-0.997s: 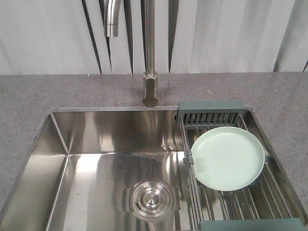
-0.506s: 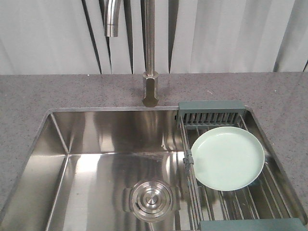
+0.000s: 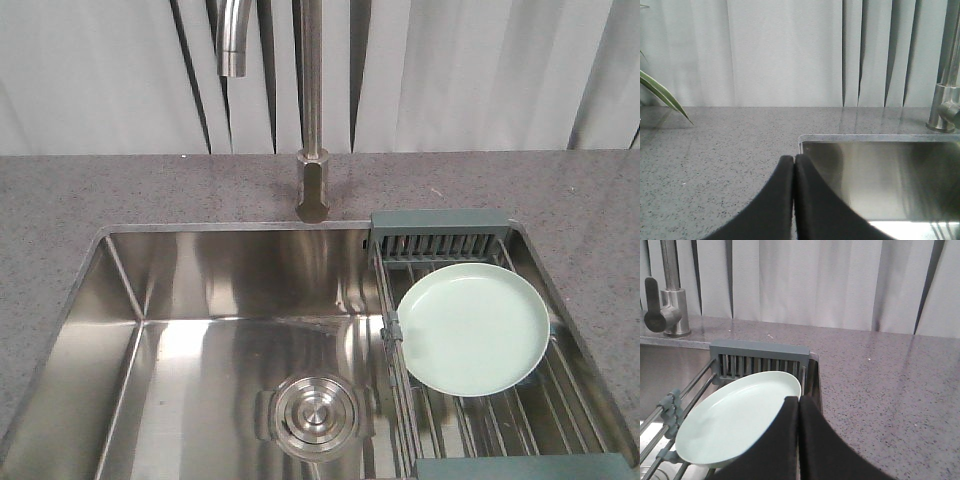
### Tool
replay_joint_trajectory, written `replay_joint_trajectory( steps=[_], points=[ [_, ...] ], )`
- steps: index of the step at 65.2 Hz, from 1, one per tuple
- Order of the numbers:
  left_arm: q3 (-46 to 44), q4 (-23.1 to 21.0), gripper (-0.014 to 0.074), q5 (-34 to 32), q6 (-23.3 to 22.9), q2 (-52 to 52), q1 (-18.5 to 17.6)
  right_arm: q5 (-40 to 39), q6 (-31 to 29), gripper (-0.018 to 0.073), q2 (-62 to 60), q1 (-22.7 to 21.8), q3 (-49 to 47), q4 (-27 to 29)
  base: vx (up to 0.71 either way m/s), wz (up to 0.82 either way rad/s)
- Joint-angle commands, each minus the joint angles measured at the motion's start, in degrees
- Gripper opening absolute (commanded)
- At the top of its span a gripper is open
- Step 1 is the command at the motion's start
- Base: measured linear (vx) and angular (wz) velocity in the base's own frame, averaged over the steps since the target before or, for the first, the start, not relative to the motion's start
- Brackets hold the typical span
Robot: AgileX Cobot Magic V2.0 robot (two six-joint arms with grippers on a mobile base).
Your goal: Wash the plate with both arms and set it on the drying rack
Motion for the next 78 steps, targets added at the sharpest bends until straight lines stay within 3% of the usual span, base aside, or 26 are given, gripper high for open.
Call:
replay_joint_trajectory(
  steps=[1,20,32,36,78],
  points=[
    [-1.5,-0.1,-0.0006,-4.4,-0.6,-0.7,-0.4,-4.6,-0.3,-0.0004,-0.2,0.5,0.1,0.1,0.0,0.0],
    [-1.5,-0.1,-0.0006,-4.4,-0.6,-0.7,-0.4,-4.6,0.4,-0.0004,-0.2,0.5,0.1,-0.5,0.0,0.0],
    [-1.5,-0.1,-0.0006,-4.4,-0.6,-0.7,-0.4,-4.9,14.0,-0.0004,-0.2,0.5,0.1,-14.2,0.0,0.0],
    [-1.5,-0.1,-0.0006,-4.4,-0.6,-0.7,-0.4,-5.2,16.8,-0.0004,-0.2,0.5,0.1,-16.2,0.0,0.0],
    [-1.5,-0.1,-0.0006,-4.4,-0.6,-0.7,-0.4,-11.2,16.3,-0.0004,-0.2,2.4,0.1,-15.9,0.0,0.0]
  ],
)
